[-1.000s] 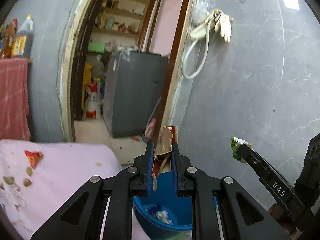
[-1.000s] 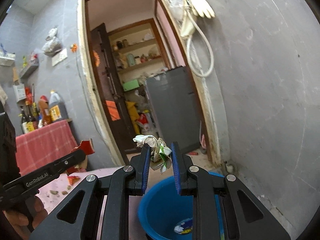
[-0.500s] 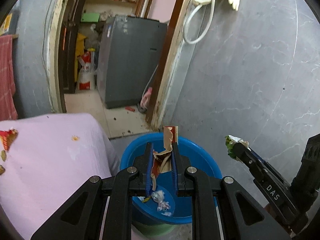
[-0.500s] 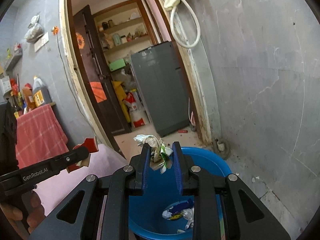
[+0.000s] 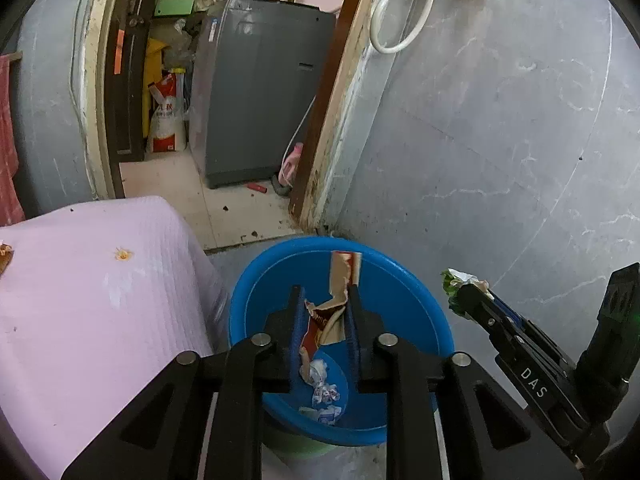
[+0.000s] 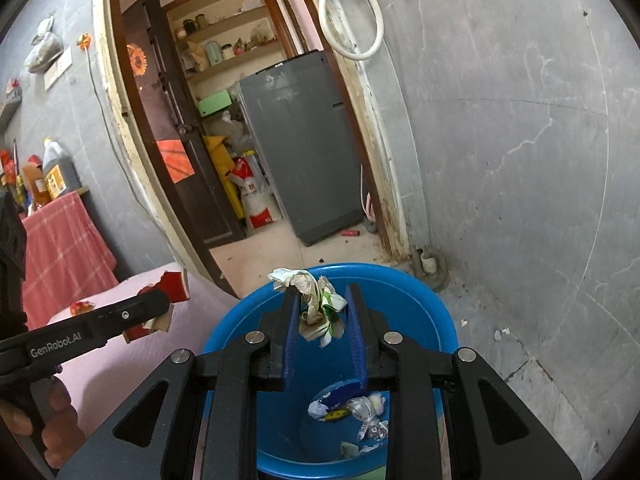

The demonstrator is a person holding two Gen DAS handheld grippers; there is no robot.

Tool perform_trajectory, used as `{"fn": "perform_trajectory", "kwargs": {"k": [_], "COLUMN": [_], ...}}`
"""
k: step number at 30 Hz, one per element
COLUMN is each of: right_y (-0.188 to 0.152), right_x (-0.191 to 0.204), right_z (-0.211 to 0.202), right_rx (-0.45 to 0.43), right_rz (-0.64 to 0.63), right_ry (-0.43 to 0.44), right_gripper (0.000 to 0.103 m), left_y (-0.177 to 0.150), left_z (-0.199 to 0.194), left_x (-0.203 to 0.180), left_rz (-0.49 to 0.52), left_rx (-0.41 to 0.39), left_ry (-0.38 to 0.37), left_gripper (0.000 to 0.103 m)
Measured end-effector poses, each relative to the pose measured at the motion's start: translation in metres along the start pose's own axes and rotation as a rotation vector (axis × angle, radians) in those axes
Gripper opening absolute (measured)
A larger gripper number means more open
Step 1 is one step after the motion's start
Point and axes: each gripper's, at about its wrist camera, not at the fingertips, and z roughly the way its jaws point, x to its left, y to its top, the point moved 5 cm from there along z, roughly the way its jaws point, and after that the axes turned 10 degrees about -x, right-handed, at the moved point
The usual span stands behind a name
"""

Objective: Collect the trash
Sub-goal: 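Carry both wrappers over the blue basin and open both tools to drop them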

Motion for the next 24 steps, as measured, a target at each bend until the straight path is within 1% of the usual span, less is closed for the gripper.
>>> {"fn": "perform_trajectory", "kwargs": {"k": [3, 5, 7, 10, 11, 12, 16, 23, 24], "right_y": [-0.0019, -0.0026, -0.0026, -0.0027, -0.0027, -0.0028, -0.0034, -0.0033, -0.0034], "right_x": [-0.0014, -0.0019, -0.0017, -0.0013, -0.0005, -0.0008, -0.0016, -0.0022, -0.0023], "right_z": [0.0014, 0.0014, 0.0013, 0.002, 0.0021, 0.0015, 0.001, 0.0006, 0.0005], "right_rx": [0.011, 0.016, 0.018, 0.017, 0.018, 0.017, 0.018, 0.012, 0.011], "right_rz": [0.005, 0.004, 0.006, 0.005, 0.006, 0.006, 0.007, 0.017, 0.019], "right_ry": [0.001, -0.001, 0.0, -0.003, -0.004, -0.004, -0.005, -0.004, -0.004], "right_gripper": [0.024, 0.024, 0.024, 0.026, 0.03, 0.031, 0.031, 0.037, 0.037], "left_y": [-0.0022, -0.0019, -0.0018, -0.0009, -0.001, -0.0007, 0.0004, 0.0009, 0.0009], "left_z": [0.0037, 0.0054, 0.0063, 0.0061, 0.0066, 0.0064, 0.007, 0.0079, 0.0081], "left_x": [0.002, 0.004, 0.0058, 0.0061, 0.0069, 0.0068, 0.0072, 0.0087, 0.0082], "left_rz": [-0.004, -0.012, -0.023, -0.025, -0.025, -0.026, -0.03, -0.047, -0.049], "left_rx": [0.02, 0.027, 0.029, 0.031, 0.034, 0.035, 0.038, 0.047, 0.049], "left_ry": [-0.006, -0.005, -0.003, -0.004, -0.003, -0.002, -0.001, -0.005, -0.006], "left_gripper": [0.019, 0.022, 0.028, 0.03, 0.031, 0.032, 0.036, 0.037, 0.039]}}
